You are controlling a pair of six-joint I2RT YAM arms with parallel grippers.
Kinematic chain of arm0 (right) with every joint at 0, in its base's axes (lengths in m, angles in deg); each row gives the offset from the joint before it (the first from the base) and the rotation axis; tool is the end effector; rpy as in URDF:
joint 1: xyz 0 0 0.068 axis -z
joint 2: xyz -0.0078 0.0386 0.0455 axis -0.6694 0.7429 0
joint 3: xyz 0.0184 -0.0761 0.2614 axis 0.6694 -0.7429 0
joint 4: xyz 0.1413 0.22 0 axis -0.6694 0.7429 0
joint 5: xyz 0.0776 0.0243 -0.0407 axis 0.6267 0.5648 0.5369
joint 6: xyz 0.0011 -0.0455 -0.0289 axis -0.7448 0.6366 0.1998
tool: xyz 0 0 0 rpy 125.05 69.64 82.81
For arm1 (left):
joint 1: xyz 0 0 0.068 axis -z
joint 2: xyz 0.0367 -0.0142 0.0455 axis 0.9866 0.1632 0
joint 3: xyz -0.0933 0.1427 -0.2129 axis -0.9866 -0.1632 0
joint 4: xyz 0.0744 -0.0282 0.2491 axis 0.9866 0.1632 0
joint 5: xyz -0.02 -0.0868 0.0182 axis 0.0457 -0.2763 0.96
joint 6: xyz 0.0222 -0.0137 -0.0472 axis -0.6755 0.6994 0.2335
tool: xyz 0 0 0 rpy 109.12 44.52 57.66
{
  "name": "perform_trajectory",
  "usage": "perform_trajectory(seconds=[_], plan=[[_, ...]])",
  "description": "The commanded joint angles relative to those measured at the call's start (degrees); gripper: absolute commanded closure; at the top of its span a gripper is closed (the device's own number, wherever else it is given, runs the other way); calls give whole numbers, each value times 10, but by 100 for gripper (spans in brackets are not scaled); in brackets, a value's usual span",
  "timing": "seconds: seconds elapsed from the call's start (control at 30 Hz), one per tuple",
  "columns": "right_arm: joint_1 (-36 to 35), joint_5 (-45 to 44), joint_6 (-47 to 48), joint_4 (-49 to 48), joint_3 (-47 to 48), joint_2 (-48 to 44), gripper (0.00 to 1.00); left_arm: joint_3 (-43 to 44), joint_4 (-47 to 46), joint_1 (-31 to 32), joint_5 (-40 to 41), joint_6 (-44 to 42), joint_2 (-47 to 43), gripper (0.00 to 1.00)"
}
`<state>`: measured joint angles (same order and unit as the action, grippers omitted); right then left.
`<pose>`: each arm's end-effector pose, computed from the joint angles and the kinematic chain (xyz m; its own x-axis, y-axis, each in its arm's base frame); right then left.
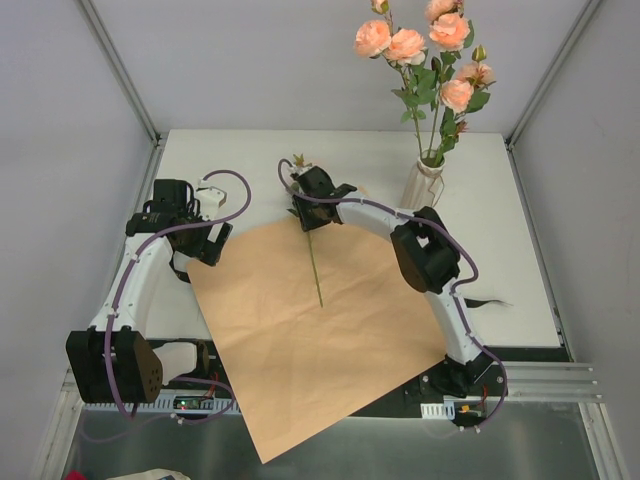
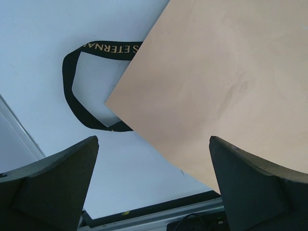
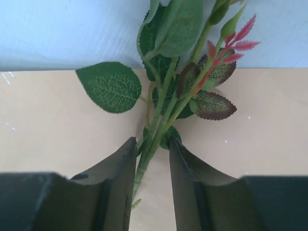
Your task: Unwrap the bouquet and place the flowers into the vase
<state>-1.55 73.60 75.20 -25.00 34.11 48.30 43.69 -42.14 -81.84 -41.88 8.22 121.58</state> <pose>0.3707 0.3504 0.1736 -0.5095 -0.5215 -0.6844 -0.6789 0.7323 -0.0526 0.2396 0.0000 0.2850 -0.6749 0.4268 -0.6020 0.4124 0.8946 0.1719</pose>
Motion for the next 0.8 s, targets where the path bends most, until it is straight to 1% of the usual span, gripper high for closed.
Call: perform_trajectory(seconds=[0.0, 0.03, 0.1, 0.13, 0.2, 0.33, 0.43, 0.47, 0.53, 0.57, 0.6, 0.63, 0.67, 0.7, 0.73, 0.77], plan=[[3, 12, -13, 24, 29, 16, 68, -2, 12, -6, -1, -9, -21, 1], [2, 14, -13, 24, 30, 18, 75, -3, 11, -6, 0, -9, -22, 1], [3, 15, -13, 24, 31, 13, 84, -7, 11, -6, 2, -9, -26, 1], [3, 13, -27, 23, 31, 9, 92, -9, 11, -7, 2, -10, -28, 1], [2, 10, -32, 20, 31, -9, 99, -13, 11, -6, 3, -11, -31, 1], [3, 2, -33, 3, 34, -66, 99, -17, 11, -6, 3, -10, -31, 1], [3, 7, -28, -14, 41, -130, 99, -16, 11, -6, -1, -7, -26, 1], [2, 9, -25, -30, 41, -169, 99, -14, 12, -5, -2, -4, -26, 1], [2, 21, -19, -48, 32, -211, 99, -13, 11, -6, -5, -2, -24, 1], [3, 21, 7, -69, 25, -257, 99, -12, 11, -5, -6, 0, -24, 1], [3, 22, 16, -80, 18, -280, 99, -11, 11, -6, -7, 1, -24, 1], [3, 22, 29, -96, -7, -305, 99, -12, 11, -6, -9, 3, -24, 1], [3, 22, 53, -135, -24, -357, 99, -11, 12, -6, -10, 4, -24, 1], [4, 20, 70, -161, -46, -384, 99, -9, 11, -6, -10, 6, -25, 1], [4, 18, 86, -185, -93, -440, 99, -9, 11, -6, -11, 7, -26, 1], [4, 13, 122, -259, -126, -468, 99, -7, 11, -5, -13, 8, -25, 1]])
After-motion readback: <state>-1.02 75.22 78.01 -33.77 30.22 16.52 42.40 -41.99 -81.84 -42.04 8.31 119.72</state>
